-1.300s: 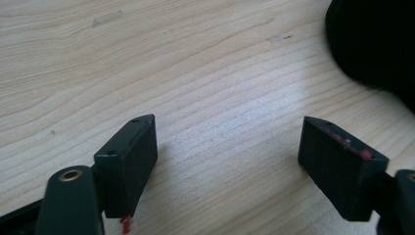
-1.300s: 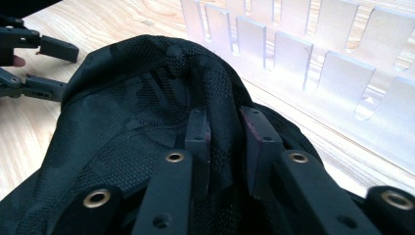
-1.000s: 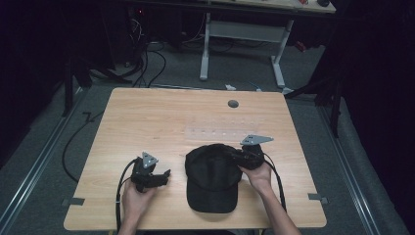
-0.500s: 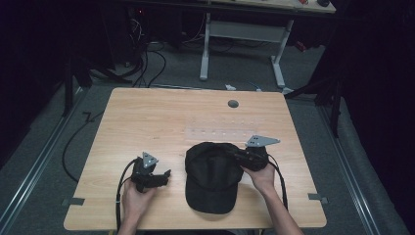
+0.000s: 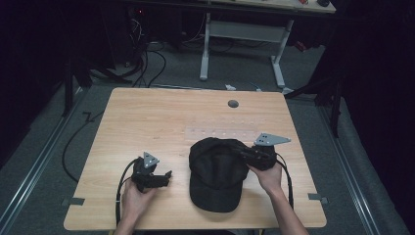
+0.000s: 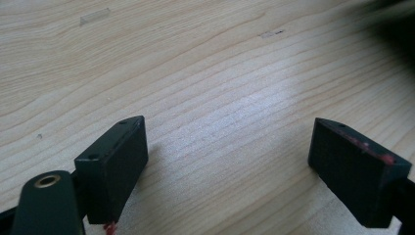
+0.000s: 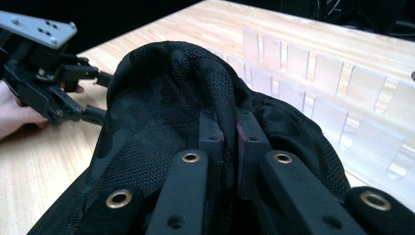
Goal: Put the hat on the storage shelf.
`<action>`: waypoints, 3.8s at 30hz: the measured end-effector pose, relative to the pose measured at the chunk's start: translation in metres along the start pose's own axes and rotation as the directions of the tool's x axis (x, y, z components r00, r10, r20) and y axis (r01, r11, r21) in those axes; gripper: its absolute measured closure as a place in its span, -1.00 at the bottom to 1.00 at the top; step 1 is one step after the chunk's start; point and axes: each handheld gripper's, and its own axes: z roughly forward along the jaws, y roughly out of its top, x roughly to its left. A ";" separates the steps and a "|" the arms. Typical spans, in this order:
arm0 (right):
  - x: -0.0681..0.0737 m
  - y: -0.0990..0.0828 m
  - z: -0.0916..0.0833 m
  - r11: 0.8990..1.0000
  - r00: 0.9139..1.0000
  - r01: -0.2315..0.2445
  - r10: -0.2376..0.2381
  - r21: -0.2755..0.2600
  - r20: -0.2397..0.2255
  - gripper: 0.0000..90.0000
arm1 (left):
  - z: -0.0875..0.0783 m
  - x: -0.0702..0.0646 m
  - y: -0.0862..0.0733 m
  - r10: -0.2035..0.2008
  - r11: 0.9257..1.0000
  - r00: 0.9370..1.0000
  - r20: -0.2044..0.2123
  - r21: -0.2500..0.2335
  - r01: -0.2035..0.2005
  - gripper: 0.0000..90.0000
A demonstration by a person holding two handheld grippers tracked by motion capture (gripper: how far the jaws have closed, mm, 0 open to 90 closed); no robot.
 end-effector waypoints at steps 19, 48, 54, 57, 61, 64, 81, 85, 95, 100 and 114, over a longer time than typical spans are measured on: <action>0.009 0.014 -0.018 0.997 0.999 0.041 -0.042 -0.064 -0.012 0.88 | -0.024 -0.027 0.010 -0.093 0.994 0.974 0.207 0.075 0.079 -0.61; 0.013 0.016 -0.017 0.990 0.997 0.066 -0.072 -0.123 -0.043 0.87 | -0.033 -0.084 0.020 -0.128 0.974 0.887 0.443 0.225 0.029 -0.63; 0.013 0.016 -0.017 0.988 0.995 0.064 -0.074 -0.143 -0.066 0.87 | -0.031 -0.088 0.021 -0.145 0.968 0.875 0.461 0.249 0.029 -0.61; 0.014 0.016 -0.016 0.987 0.994 0.066 -0.078 -0.149 -0.076 0.87 | -0.031 -0.090 0.020 -0.149 0.966 0.870 0.470 0.257 0.026 -0.58; 0.015 0.017 -0.015 0.986 0.993 0.070 -0.084 -0.154 -0.087 0.87 | -0.030 -0.091 0.019 -0.144 0.964 0.870 0.472 0.265 0.016 -0.54; 0.016 0.017 -0.013 0.985 0.991 0.073 -0.089 -0.158 -0.097 0.87 | -0.030 -0.091 0.019 -0.147 0.964 0.867 0.475 0.265 0.018 -0.46; 0.023 0.028 -0.014 0.977 0.987 0.125 -0.140 -0.172 -0.080 0.85 | -0.038 -0.088 0.024 -0.150 0.967 0.857 0.493 0.254 0.023 0.14; 0.022 0.028 -0.015 0.977 0.987 0.123 -0.138 -0.177 -0.077 0.85 | -0.040 -0.087 0.027 -0.178 0.962 0.844 0.505 0.270 0.042 0.23; 0.025 0.029 -0.014 0.974 0.985 0.152 -0.163 -0.166 -0.054 0.82 | -0.045 -0.083 0.029 -0.211 0.956 0.829 0.518 0.285 0.066 0.48; 0.025 0.028 -0.014 0.975 0.985 0.156 -0.166 -0.159 -0.053 0.79 | -0.050 -0.080 0.031 -0.224 0.954 0.816 0.533 0.292 0.072 0.68; 0.025 0.028 -0.014 0.975 0.986 0.149 -0.160 -0.167 -0.056 0.64 | -0.064 -0.078 0.037 -0.259 0.950 0.765 0.589 0.297 0.093 0.91</action>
